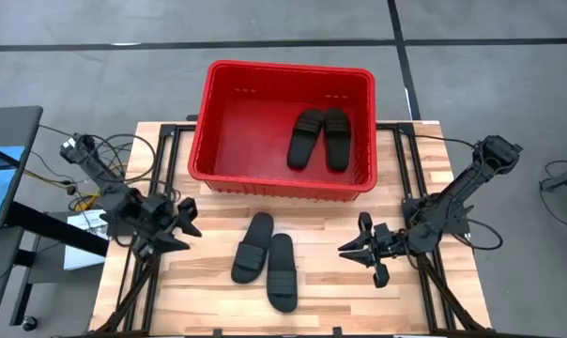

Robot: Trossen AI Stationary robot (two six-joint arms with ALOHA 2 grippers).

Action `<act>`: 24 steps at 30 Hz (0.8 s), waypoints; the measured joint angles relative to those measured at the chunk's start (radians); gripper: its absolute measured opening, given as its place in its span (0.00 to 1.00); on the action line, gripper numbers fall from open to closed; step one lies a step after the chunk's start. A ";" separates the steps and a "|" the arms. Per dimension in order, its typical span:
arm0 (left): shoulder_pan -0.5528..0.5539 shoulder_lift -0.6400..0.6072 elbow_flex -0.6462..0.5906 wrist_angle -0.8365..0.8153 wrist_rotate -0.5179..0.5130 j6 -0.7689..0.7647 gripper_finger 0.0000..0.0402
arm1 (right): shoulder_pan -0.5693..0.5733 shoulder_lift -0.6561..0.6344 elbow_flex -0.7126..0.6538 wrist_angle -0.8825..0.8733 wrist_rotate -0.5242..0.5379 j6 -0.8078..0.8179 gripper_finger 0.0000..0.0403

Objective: Pick and place slides into bin
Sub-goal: Put the black slide into the red bin

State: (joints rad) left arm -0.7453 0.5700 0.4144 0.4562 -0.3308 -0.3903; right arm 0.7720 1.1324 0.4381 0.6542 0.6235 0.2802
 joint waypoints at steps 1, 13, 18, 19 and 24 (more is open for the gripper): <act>-0.013 0.014 0.022 -0.055 -0.041 0.011 0.46 | 0.000 0.000 0.000 -0.003 0.000 0.000 0.14; -0.063 0.296 0.334 -0.701 -0.277 -0.189 0.46 | 0.001 -0.001 0.000 -0.010 -0.077 0.042 0.14; -0.063 0.441 0.357 -0.710 -0.170 -0.280 0.46 | 0.001 -0.001 0.000 -0.011 -0.223 0.045 0.14; -0.063 0.469 0.358 -0.711 -0.152 -0.292 0.46 | 0.001 -0.001 0.000 -0.011 -0.245 0.051 0.14; -0.063 0.587 0.357 -0.706 -0.140 -0.388 0.46 | -0.001 -0.001 0.000 0.010 -0.283 0.167 0.14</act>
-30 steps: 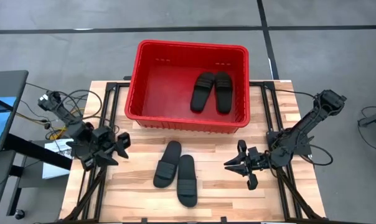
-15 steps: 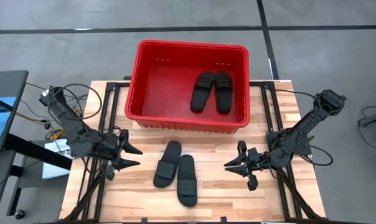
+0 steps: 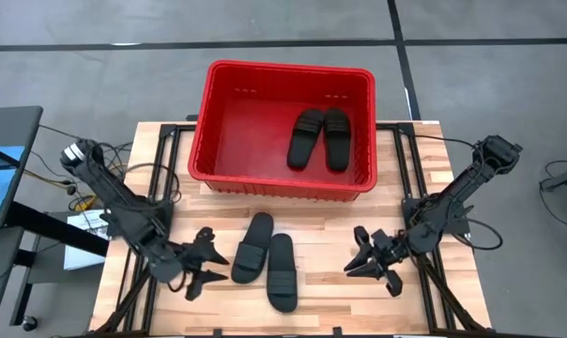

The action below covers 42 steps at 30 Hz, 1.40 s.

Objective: Pick and place slides into bin
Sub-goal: Put the black slide into the red bin

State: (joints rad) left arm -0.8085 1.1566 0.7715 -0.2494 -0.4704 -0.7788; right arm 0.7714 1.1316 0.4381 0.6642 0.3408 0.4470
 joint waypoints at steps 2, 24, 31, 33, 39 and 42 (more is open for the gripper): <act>-0.002 0.032 0.000 0.012 0.006 -0.041 0.46 | -0.005 0.001 0.000 0.043 0.000 0.097 0.14; 0.205 0.186 0.000 0.039 0.105 0.005 0.46 | -0.025 0.002 0.001 -0.065 -0.003 0.261 0.14; 0.277 0.185 0.000 -0.017 0.218 0.415 0.46 | -0.019 0.002 0.001 -0.125 -0.003 0.261 0.14; 0.299 0.185 0.000 -0.056 0.225 0.471 0.46 | -0.019 0.002 0.001 -0.130 -0.003 0.261 0.14; 0.382 0.185 0.000 -0.133 0.238 0.572 0.46 | -0.019 0.002 0.001 -0.136 -0.003 0.260 0.14; 0.426 0.188 0.000 -0.135 0.276 0.612 0.46 | -0.019 0.002 0.001 -0.136 -0.003 0.260 0.14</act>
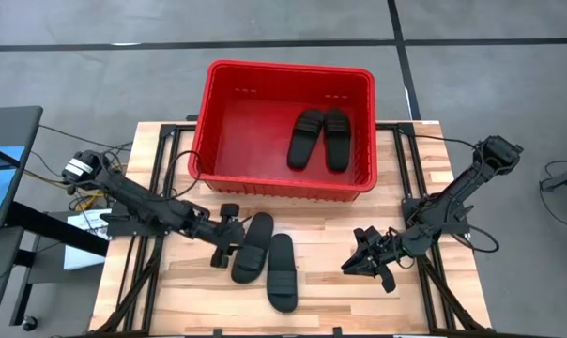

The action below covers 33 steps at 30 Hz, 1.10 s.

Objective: Pick and place slides into bin
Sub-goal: Put the black slide into the red bin

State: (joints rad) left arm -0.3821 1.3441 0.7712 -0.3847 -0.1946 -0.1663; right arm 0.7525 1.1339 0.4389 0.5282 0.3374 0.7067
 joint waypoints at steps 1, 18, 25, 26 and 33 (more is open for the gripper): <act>0.014 0.000 0.000 -0.003 0.015 0.004 0.46 | 0.000 0.000 0.000 0.000 -0.002 0.000 0.14; 0.057 0.090 0.000 0.002 0.190 0.138 0.46 | 0.000 0.000 0.000 0.002 -0.052 0.080 0.14; 0.066 0.141 0.031 0.012 0.133 0.175 0.46 | -0.002 0.000 0.000 0.002 -0.052 0.089 0.14; 0.067 0.142 0.043 0.007 0.123 0.187 0.46 | -0.002 0.000 0.000 0.002 -0.052 0.089 0.14; 0.068 0.144 0.181 -0.111 -0.042 0.266 0.46 | -0.002 0.000 0.000 0.002 -0.050 0.107 0.14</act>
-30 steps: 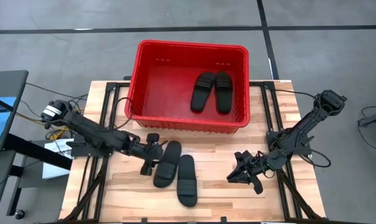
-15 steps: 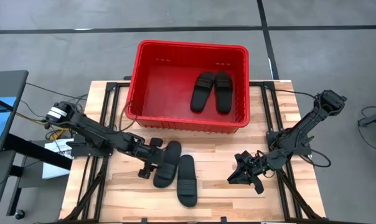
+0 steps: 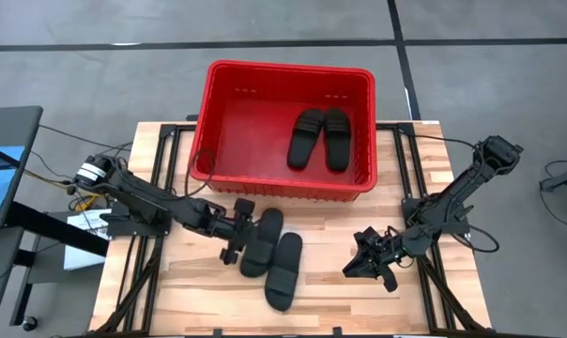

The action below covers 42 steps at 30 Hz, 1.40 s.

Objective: Pick and place slides into bin
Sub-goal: Put the black slide into the red bin

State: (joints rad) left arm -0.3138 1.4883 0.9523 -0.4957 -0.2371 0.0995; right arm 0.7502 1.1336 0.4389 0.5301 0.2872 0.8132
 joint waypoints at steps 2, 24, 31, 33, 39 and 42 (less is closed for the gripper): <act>0.000 0.000 0.024 -0.016 -0.045 0.021 0.46 | 0.000 0.000 0.000 0.000 0.001 0.001 0.14; -0.005 0.184 0.042 0.009 0.060 0.106 0.45 | 0.001 0.000 0.000 0.000 0.001 0.052 0.14; -0.083 0.181 0.042 -0.161 0.152 0.007 0.45 | 0.001 0.000 0.000 0.000 0.000 0.052 0.14; -0.112 0.179 0.047 -0.184 0.130 -0.026 0.45 | 0.001 0.000 0.000 0.000 -0.002 0.052 0.14; -0.124 0.174 0.127 -0.339 -0.193 -0.058 0.45 | 0.001 0.000 0.000 -0.001 -0.002 0.046 0.14; -0.102 0.174 0.167 -0.437 -0.365 -0.088 0.45 | 0.001 0.000 0.000 -0.002 -0.002 0.044 0.14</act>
State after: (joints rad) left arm -0.4160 1.6623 1.1192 -0.9322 -0.6023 0.0115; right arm 0.7509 1.1332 0.4389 0.5278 0.2852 0.8570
